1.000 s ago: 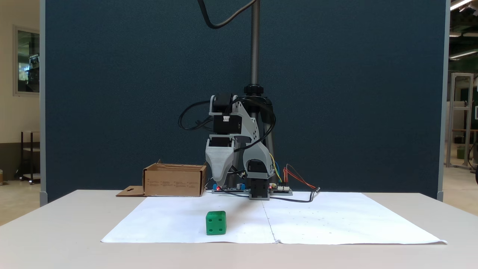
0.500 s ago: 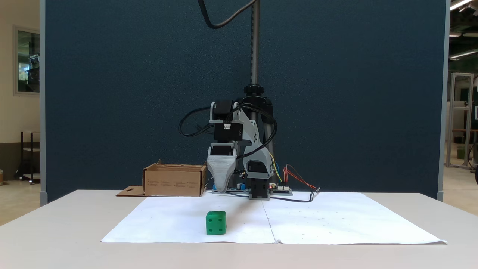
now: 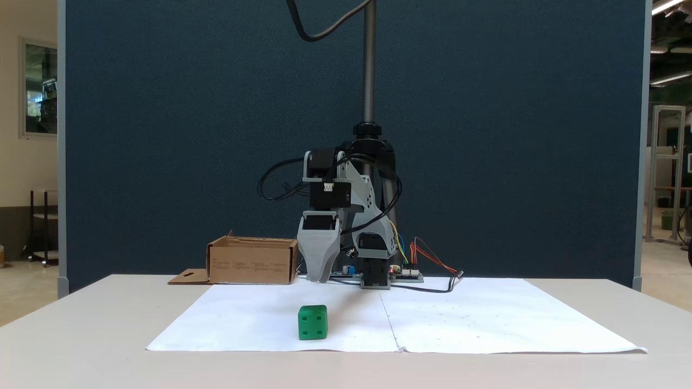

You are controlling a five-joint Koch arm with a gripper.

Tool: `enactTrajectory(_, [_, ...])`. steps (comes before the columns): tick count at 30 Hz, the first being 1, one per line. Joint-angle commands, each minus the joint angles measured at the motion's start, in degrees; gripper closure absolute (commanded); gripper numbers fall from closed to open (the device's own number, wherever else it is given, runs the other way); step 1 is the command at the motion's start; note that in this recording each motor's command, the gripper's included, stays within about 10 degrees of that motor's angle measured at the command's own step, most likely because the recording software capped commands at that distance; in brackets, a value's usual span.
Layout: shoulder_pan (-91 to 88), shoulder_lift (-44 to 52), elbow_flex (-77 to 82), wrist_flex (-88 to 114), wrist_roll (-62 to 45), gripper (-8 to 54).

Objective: Grasp a green dice and put it in the bin.

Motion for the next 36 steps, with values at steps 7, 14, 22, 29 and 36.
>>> enactTrajectory(7, [0.9,-1.0,-2.1,10.0,2.7,-4.3])
enactTrajectory(14, [1.1,-1.9,-2.1,10.0,2.6,-4.3])
enactTrajectory(22, [1.2,-2.4,-2.1,10.0,2.6,-4.3])
enactTrajectory(29, [1.3,-2.4,-2.1,10.0,2.6,-4.3])
enactTrajectory(36, [1.2,-3.2,-2.1,10.0,2.5,-4.3])
